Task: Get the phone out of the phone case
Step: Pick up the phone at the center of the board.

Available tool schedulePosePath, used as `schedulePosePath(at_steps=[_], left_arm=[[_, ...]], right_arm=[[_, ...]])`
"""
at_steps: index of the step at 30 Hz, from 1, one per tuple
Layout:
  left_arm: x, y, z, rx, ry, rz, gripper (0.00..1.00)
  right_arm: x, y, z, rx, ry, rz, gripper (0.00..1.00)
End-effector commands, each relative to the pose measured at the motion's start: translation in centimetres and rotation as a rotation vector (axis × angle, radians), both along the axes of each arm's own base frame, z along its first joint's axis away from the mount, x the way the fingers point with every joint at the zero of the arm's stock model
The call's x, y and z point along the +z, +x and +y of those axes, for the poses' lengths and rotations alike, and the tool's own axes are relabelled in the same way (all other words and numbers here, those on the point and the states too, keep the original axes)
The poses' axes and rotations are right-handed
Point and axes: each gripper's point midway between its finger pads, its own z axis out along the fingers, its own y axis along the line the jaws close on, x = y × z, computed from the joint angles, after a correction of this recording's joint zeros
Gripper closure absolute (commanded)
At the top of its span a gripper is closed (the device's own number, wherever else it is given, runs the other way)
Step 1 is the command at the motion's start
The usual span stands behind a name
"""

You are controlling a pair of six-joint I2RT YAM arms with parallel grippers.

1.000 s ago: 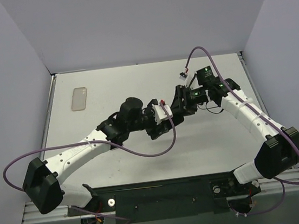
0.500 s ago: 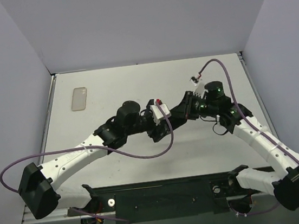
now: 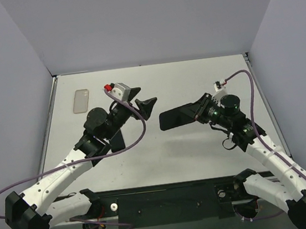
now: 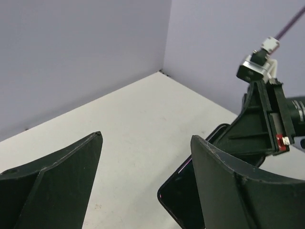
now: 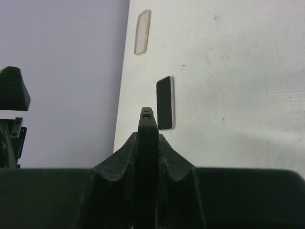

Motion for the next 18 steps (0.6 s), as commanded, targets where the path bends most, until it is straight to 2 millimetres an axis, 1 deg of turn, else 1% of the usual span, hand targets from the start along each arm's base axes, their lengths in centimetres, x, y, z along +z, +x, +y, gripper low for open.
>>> schedulePosePath(at_steps=[1,2,3,4,5,6,7,8,9,10,11,12,13,14,15,17,18], left_arm=[[2.6,1.6,2.1,0.15,-0.234,0.099,0.16],[2.3,2.2,2.3,0.185,-0.245,0.147,0.16],[1.9,2.4,2.0,0.18,-0.279,0.202,0.14],[1.4,2.6,1.4,0.171,-0.284,0.243,0.13],[1.2,2.5,0.9,0.133,-0.338,0.31,0.11],[0.7,2.7,0.4,0.107,-0.368,0.337,0.11],[1.0,2.4,0.0,0.042,-0.436,0.388,0.11],[0.6,2.9,0.2,0.027,-0.482,0.392,0.11],[0.6,2.4,-0.5,-0.045,-0.536,0.441,0.1],[0.6,2.6,-0.1,-0.068,-0.586,0.437,0.09],[0.0,2.3,-0.7,-0.121,-0.626,0.505,0.09],[1.1,2.4,-0.3,-0.163,-0.676,0.472,0.09],[0.6,2.0,-1.0,-0.226,-0.692,0.52,0.09],[1.5,1.8,-0.8,-0.263,-0.725,0.482,0.09],[1.2,1.9,-0.9,-0.286,-0.747,0.514,0.09],[1.6,1.8,-1.0,-0.362,-0.801,0.521,0.09],[2.0,1.7,-0.7,-0.397,-0.845,0.549,0.1]], right_arm=[[8.1,1.7,-2.1,-0.179,0.207,-0.279,1.0],[9.1,1.4,-2.5,-0.203,0.253,-0.307,1.0],[9.6,1.9,-3.3,-0.26,0.287,-0.341,1.0],[10.1,2.1,-3.7,-0.29,0.328,-0.34,1.0],[10.9,2.3,-4.1,-0.322,0.371,-0.381,1.0],[10.6,2.3,-4.3,-0.342,0.396,-0.383,1.0],[11.9,2.2,-4.5,-0.36,0.447,-0.427,1.0],[11.7,2.6,-4.9,-0.397,0.455,-0.431,1.0],[12.6,2.5,-5.0,-0.407,0.486,-0.454,1.0],[12.6,2.8,-4.7,-0.408,0.489,-0.451,1.0],[13.2,2.6,-4.4,-0.397,0.506,-0.465,1.0],[13.2,2.9,-4.1,-0.393,0.505,-0.465,1.0],[13.6,2.9,-3.9,-0.39,0.522,-0.47,1.0],[13.6,3.2,-3.6,-0.386,0.528,-0.463,1.0],[14.0,3.2,-3.3,-0.376,0.549,-0.467,1.0],[14.4,3.3,-2.3,-0.344,0.576,-0.477,1.0],[14.6,3.5,-2.2,-0.347,0.577,-0.478,1.0]])
